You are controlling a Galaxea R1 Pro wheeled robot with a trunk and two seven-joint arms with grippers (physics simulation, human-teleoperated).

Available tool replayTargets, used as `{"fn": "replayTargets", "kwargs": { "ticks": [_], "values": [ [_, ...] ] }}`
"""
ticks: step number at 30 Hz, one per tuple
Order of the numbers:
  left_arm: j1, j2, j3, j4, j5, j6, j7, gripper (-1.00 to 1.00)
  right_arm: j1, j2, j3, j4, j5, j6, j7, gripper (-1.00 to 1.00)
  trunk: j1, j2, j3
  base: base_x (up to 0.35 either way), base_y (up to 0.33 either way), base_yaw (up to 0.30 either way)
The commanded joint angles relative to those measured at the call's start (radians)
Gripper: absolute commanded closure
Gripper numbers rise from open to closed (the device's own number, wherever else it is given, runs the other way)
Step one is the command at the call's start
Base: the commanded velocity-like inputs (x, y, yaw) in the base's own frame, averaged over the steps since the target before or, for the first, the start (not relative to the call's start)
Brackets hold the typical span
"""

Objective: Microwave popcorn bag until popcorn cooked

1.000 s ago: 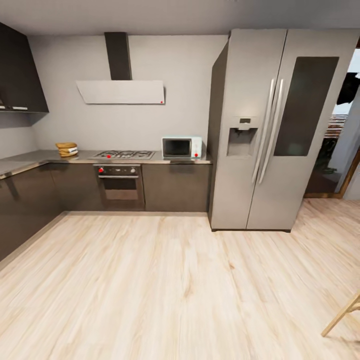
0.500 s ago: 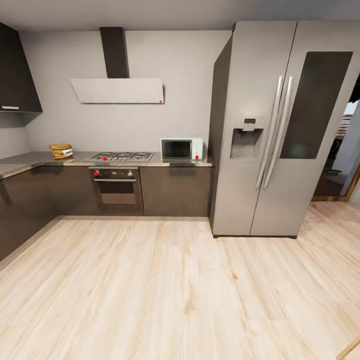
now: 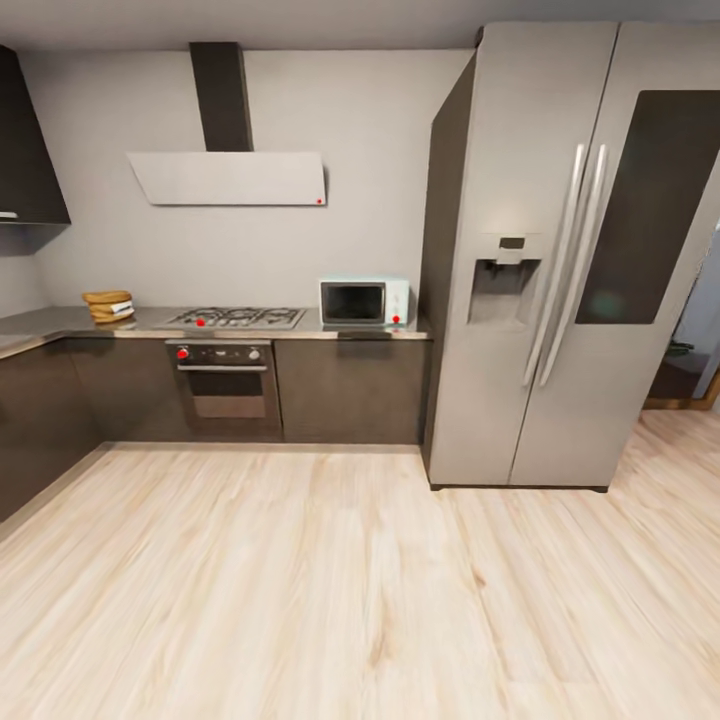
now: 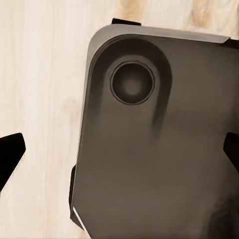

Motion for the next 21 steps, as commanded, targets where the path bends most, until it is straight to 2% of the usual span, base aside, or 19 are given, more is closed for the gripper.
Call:
{"fn": "replayTargets", "kwargs": {
  "ticks": [1, 21],
  "values": [
    [0.0, 0.0, 0.001, -0.001, 0.006, -0.002, 0.001, -1.0, -0.001, 0.0, 0.0, 0.001, -0.001, -0.004, 0.0, -1.0, 0.001, 0.0, -0.001, 0.319, 0.0, 0.0],
    [0.0, 0.0, 0.001, -0.001, 0.005, -0.001, 0.001, -1.0, -0.001, 0.0, 0.0, 0.001, -0.001, -0.003, 0.0, -1.0, 0.001, 0.0, -0.001, 0.319, 0.078, 0.0]
  ]
}}
